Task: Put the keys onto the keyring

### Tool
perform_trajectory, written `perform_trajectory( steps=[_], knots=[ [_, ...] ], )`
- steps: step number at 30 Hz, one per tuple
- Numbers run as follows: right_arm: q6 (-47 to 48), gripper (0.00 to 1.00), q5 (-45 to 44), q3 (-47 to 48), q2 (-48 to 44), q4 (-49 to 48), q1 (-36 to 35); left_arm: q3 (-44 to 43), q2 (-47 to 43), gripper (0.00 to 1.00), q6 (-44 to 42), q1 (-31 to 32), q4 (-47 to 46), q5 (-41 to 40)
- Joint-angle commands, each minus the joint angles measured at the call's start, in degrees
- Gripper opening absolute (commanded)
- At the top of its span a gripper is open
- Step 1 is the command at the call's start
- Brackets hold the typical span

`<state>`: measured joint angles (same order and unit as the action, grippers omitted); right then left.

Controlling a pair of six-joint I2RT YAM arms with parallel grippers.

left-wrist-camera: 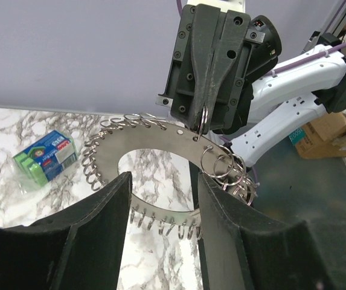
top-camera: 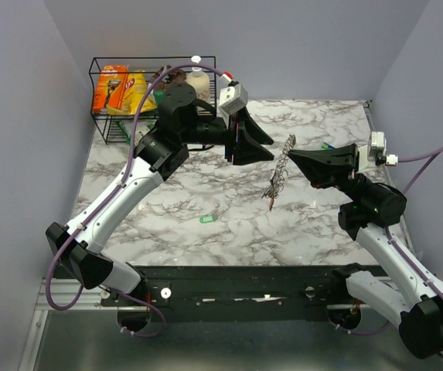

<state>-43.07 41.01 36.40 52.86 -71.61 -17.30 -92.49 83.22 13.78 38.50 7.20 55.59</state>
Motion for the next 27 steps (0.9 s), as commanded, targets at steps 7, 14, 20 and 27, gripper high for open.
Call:
perform_trajectory(
  steps=[7,14,20,27],
  knots=[
    [-0.70,0.01,-1.73,-0.45,-0.04,-3.97,-0.28,0.20,-0.78,0.51,4.32,0.61,-6.94,3.12],
    [-0.61,0.01,-1.46,-0.81,0.05,-3.88,-0.28,-1.20,0.45,0.50,4.94,1.14,-7.73,3.29],
    [-0.88,0.01,-1.38,-1.07,0.40,-4.15,-0.28,-2.78,1.86,0.50,4.76,1.66,-7.29,3.73],
    [-1.05,0.01,-1.38,-1.25,0.58,-4.67,-0.19,-3.58,2.73,0.43,3.80,2.11,-4.65,3.65]
  ],
)
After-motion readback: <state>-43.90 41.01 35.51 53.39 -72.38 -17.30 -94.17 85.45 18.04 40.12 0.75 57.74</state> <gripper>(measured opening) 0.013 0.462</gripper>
